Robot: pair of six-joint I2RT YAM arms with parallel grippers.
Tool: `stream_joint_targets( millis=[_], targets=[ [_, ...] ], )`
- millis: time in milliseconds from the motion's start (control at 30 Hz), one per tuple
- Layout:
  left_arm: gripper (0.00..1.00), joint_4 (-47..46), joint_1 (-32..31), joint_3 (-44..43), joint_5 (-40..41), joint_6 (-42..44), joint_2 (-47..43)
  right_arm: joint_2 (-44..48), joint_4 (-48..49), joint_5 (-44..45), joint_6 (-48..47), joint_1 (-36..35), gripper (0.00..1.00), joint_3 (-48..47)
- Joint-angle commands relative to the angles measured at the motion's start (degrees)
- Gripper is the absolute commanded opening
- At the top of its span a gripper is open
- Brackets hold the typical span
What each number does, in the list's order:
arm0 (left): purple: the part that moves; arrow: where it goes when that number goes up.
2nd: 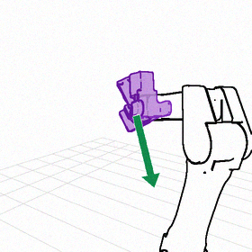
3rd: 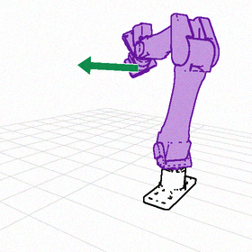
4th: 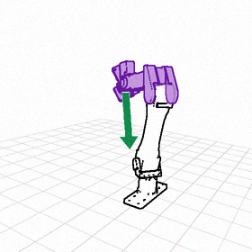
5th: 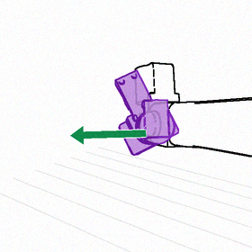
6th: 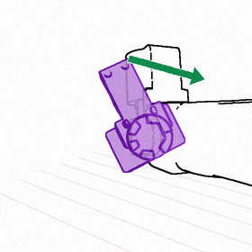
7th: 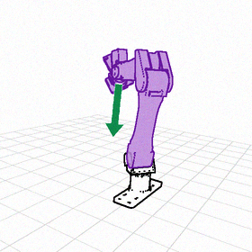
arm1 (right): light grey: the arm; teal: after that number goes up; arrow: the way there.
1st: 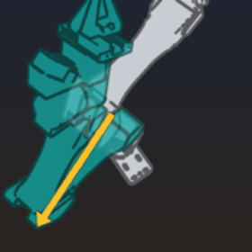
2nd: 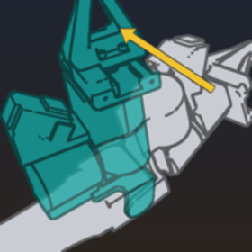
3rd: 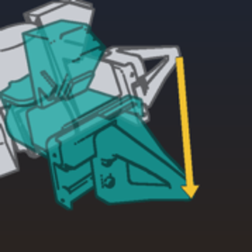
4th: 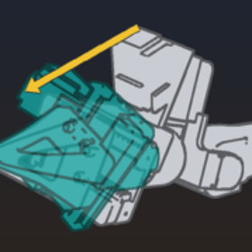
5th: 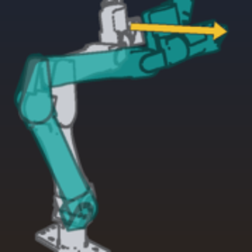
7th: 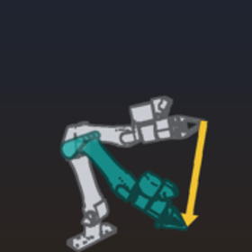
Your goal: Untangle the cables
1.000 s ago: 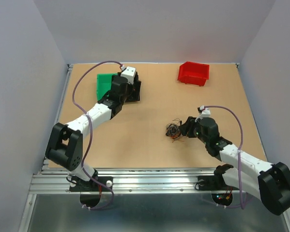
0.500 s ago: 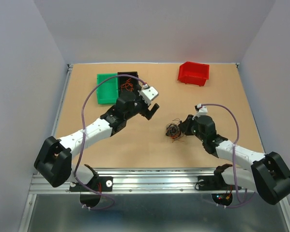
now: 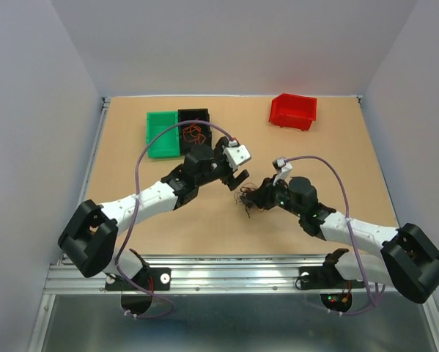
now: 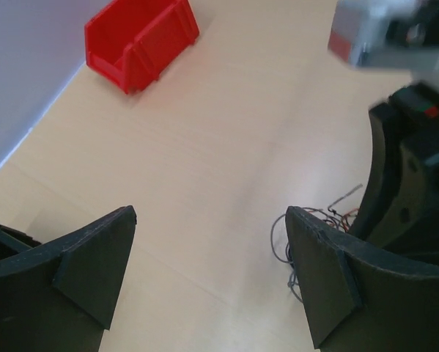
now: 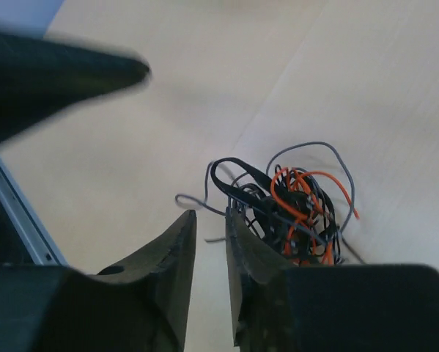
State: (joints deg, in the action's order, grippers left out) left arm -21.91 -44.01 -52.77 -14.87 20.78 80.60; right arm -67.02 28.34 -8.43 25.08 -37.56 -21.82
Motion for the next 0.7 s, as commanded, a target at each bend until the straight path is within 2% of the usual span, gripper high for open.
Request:
stream_joint_targets(
  millis=[0, 100, 267, 367, 567, 667],
  targets=[
    [0.95, -7.78, 0.15, 6.8, 1.77, 4.97, -0.09, 2.16, 3.92, 1.3, -1.17, -0.06, 0.38, -1.82],
    [0.94, -8.5, 0.15, 8.39, -0.23, 5.5, -0.79, 3.65, 3.39, 2.88, -0.74, -0.06, 0.47, -1.29],
    [0.93, -8.59, 0.15, 11.28, -4.89, 7.08, -6.05, 7.34, 1.29, 6.57, -0.12, -0.06, 0.5, 0.11],
    [0.93, -8.15, 0.15, 12.43, -6.4, 7.97, -7.82, 8.84, -1.44, 12.44, -0.21, -0.14, 0.51, 0.38],
    [0.93, -6.39, 0.15, 7.52, 0.1, 5.07, -0.54, 9.72, -4.96, 19.67, 1.37, -0.14, 0.5, 0.38],
    [0.86, -3.15, 0.24, 3.39, 0.9, 3.84, 4.81, 10.68, -6.01, 21.34, 1.72, -0.06, 0.49, 0.55]
  ],
)
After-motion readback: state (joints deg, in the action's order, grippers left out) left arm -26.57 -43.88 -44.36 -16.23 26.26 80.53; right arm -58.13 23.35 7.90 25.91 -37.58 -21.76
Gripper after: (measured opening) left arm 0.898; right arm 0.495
